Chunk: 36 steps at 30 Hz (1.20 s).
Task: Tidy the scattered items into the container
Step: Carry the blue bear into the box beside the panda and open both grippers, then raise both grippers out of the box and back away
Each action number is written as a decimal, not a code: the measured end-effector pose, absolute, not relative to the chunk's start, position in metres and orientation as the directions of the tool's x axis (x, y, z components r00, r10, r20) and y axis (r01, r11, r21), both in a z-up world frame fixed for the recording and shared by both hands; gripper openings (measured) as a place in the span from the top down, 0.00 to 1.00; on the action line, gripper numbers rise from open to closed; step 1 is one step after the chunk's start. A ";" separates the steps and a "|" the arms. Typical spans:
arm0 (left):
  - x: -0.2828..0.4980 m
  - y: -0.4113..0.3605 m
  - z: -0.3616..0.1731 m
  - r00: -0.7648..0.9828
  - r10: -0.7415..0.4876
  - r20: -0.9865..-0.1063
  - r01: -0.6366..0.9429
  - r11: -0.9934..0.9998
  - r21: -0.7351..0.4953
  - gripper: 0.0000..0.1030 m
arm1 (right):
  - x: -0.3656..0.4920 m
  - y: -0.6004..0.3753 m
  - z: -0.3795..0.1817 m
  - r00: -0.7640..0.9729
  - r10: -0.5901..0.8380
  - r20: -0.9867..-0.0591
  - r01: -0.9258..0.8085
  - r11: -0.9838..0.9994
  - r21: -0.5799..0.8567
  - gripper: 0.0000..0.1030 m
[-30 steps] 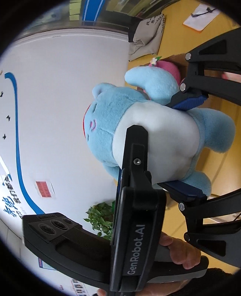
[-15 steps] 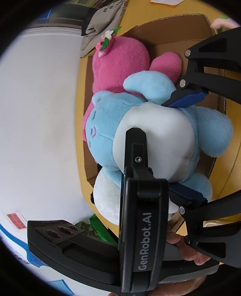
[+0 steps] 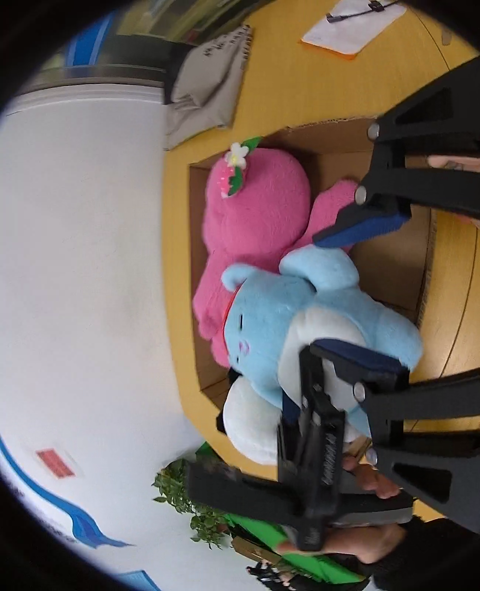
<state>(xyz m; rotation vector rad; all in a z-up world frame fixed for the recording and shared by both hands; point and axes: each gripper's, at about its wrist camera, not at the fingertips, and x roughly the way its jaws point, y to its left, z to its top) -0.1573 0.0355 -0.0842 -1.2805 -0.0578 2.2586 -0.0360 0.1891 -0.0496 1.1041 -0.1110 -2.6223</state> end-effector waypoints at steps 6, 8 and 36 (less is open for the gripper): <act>-0.138 0.024 -0.073 -0.446 0.458 -0.769 -0.390 -0.873 -0.294 0.24 | -0.053 0.153 -0.102 -0.523 -0.240 -0.818 0.270 -0.957 0.108 0.68; -0.132 0.016 -0.074 -0.440 0.449 -0.778 -0.383 -0.877 -0.290 0.24 | -0.046 0.153 -0.103 -0.543 -0.232 -0.807 0.250 -0.962 0.108 0.68; 0.082 -0.003 -0.005 -0.783 0.196 -0.591 -0.077 -0.972 -0.220 0.00 | 0.124 0.145 -0.059 -0.771 -0.071 -0.633 0.101 -0.995 -0.011 0.17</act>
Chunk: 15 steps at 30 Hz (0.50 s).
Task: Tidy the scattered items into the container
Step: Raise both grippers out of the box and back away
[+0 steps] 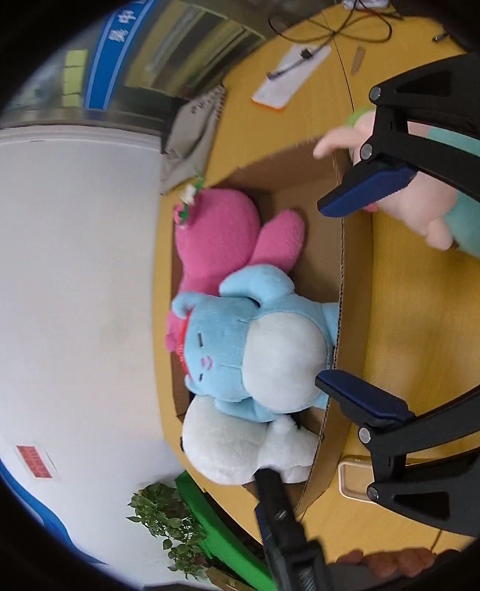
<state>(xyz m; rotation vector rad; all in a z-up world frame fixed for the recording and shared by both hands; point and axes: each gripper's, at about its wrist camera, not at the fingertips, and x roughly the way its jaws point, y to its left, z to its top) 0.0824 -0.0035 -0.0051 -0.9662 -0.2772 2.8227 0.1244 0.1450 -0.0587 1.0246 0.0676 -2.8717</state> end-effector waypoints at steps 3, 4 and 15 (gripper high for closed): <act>0.116 0.000 0.007 -0.811 0.163 -0.562 -0.052 -0.977 -0.209 0.00 | 0.143 0.148 -0.045 -0.800 -0.048 -0.599 0.089 -0.995 -0.039 0.17; 0.124 -0.003 0.008 -0.812 0.170 -0.559 -0.056 -0.975 -0.216 0.00 | 0.150 0.148 -0.041 -0.808 -0.045 -0.588 0.087 -0.995 -0.042 0.17; 0.171 0.012 0.018 -0.822 0.177 -0.541 -0.087 -0.978 -0.188 0.00 | 0.190 0.157 -0.024 -0.833 -0.072 -0.548 0.115 -0.992 -0.045 0.17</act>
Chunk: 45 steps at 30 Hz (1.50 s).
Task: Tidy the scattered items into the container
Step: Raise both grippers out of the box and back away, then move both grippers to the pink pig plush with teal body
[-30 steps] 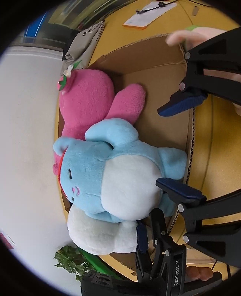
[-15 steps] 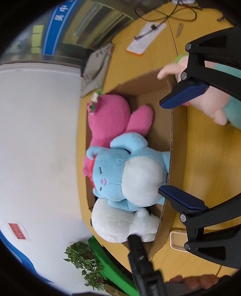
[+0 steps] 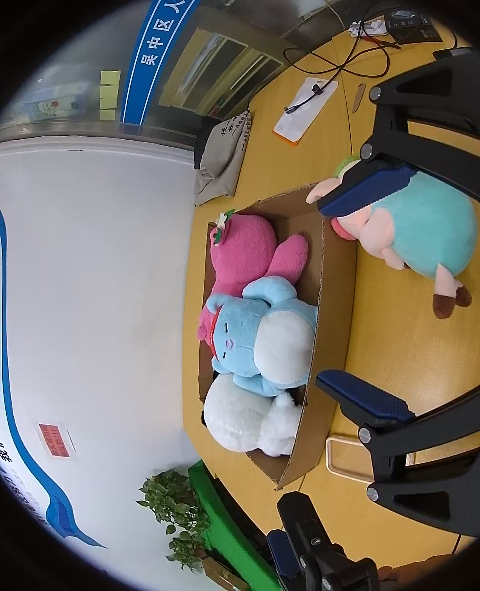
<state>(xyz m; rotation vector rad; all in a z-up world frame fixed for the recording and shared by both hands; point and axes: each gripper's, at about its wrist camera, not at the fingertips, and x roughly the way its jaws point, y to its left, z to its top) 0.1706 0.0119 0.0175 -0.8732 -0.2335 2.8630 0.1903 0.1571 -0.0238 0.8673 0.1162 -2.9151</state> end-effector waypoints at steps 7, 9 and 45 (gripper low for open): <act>0.178 0.018 0.020 -0.820 0.189 -0.540 -0.104 -0.978 -0.183 0.00 | 0.201 0.158 -0.021 -0.835 -0.082 -0.544 0.123 -0.992 -0.040 0.17; 0.178 0.021 0.020 -0.817 0.192 -0.543 -0.112 -0.978 -0.177 0.00 | 0.202 0.159 -0.021 -0.834 -0.084 -0.545 0.124 -0.992 -0.037 0.17; 0.155 0.043 -0.020 -0.706 0.325 -0.629 -0.209 -0.945 -0.253 0.00 | 0.181 0.261 -0.088 -0.731 -0.005 -0.683 -0.031 -0.999 0.041 0.17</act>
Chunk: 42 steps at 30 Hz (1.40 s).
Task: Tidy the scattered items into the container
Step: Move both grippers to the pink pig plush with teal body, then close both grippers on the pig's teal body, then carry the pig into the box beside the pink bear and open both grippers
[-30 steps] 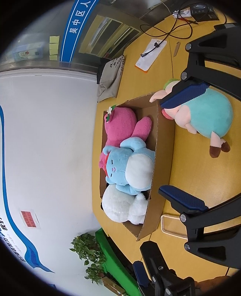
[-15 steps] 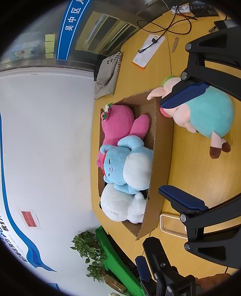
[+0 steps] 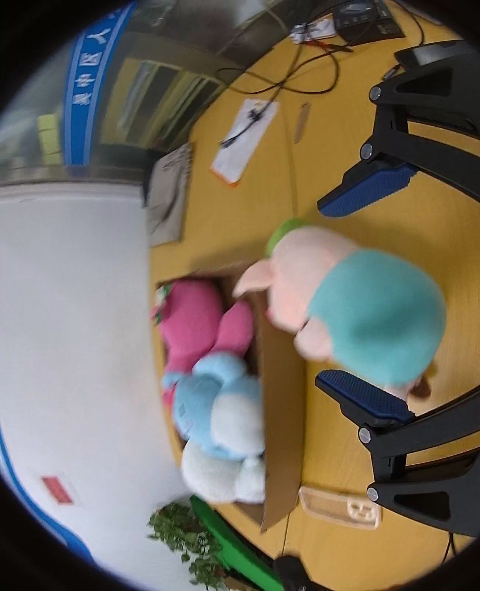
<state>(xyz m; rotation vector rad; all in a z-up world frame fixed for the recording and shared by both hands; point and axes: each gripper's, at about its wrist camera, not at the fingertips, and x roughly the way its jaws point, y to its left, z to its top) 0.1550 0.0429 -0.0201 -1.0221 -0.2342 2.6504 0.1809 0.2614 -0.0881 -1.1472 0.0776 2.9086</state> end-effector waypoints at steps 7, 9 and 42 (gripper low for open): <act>0.152 0.048 -0.028 -0.677 0.337 -0.654 -0.232 -0.941 -0.244 0.00 | 0.161 0.259 -0.126 -0.631 -0.234 -0.740 0.089 -0.969 0.231 0.14; 0.151 0.046 -0.029 -0.671 0.344 -0.656 -0.235 -0.939 -0.252 0.00 | 0.163 0.241 -0.129 -0.604 -0.276 -0.748 0.158 -0.961 0.226 0.18; 0.092 0.107 -0.049 -0.443 0.557 -0.702 -0.466 -0.812 -0.351 0.61 | 0.246 0.154 -0.128 -0.701 -0.311 -0.641 0.497 -0.859 -0.126 0.33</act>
